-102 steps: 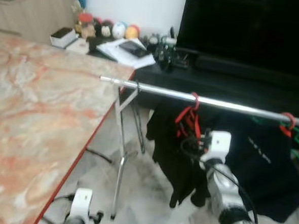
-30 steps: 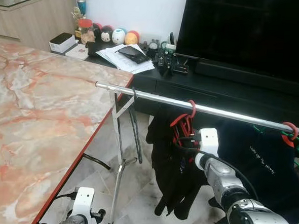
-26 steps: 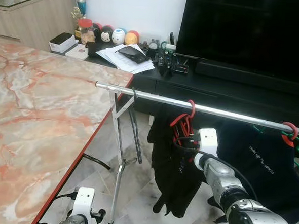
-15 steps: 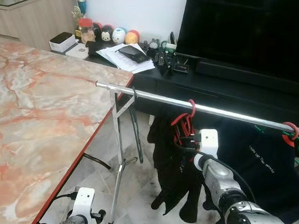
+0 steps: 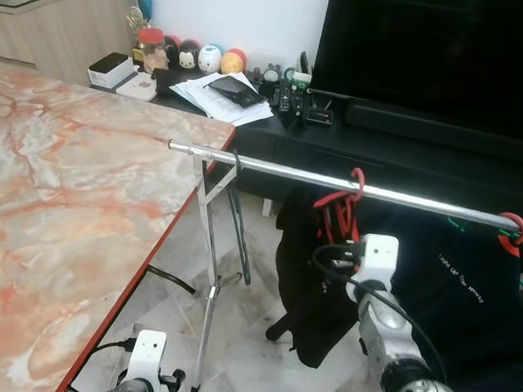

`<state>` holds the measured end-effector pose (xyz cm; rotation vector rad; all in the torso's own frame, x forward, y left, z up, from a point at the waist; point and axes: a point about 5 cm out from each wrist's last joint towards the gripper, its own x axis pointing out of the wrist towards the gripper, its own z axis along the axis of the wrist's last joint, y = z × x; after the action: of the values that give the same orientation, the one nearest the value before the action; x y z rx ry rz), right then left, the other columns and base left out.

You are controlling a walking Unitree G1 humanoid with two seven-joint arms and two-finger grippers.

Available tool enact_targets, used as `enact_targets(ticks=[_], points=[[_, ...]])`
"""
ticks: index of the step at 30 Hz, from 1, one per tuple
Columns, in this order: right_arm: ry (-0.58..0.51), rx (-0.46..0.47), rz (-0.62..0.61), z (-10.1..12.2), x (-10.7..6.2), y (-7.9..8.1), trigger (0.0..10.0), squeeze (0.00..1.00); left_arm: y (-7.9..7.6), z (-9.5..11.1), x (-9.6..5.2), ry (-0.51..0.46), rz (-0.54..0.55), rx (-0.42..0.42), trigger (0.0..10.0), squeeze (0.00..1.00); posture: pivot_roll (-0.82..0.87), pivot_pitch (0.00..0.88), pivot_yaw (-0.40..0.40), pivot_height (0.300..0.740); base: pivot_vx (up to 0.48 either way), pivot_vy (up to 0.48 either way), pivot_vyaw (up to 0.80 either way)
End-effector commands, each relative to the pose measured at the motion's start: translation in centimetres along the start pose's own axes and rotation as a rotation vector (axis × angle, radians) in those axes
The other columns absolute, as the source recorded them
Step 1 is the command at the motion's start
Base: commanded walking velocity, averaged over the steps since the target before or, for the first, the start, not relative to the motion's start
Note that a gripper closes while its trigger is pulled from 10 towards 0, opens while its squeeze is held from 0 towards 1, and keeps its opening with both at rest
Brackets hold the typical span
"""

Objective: Hang hanger

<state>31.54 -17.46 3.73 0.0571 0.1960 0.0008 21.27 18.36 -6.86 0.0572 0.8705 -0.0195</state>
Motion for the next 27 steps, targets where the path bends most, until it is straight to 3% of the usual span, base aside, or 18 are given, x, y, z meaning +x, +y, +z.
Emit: enact_targets(ticks=[1, 5, 8, 27], points=[[-0.038, -0.026, 0.0, 0.1, -0.4, 0.2, 10.0, 0.0, 0.0, -0.4, -0.1, 0.014, -0.001, 0.002, 10.0, 0.0, 0.09, 0.0, -0.02, 0.74, 0.0, 0.0, 0.0], [0.038, -0.032, -0.03, -2.5, -1.9, 0.0, 10.0, 0.0, 0.1, -0.4, -0.1, 0.012, 0.001, 0.004, 10.0, 0.0, 0.09, 0.0, -0.018, 0.74, 0.0, 0.0, 0.0], [0.051, -0.03, -0.037, -3.0, -2.3, 0.1, 10.0, 0.0, 0.2, -0.3, -0.1, 0.006, 0.005, 0.0, 10.0, 0.0, 0.1, 0.0, -0.017, 0.74, 0.0, 0.0, 0.0], [0.074, -0.022, -0.075, -3.3, -2.4, -0.3, 10.0, 0.0, 0.5, -0.1, 0.0, 0.001, 0.013, -0.007, 10.0, 0.0, 0.12, 0.0, -0.021, 0.74, -0.044, 0.0, 0.0]])
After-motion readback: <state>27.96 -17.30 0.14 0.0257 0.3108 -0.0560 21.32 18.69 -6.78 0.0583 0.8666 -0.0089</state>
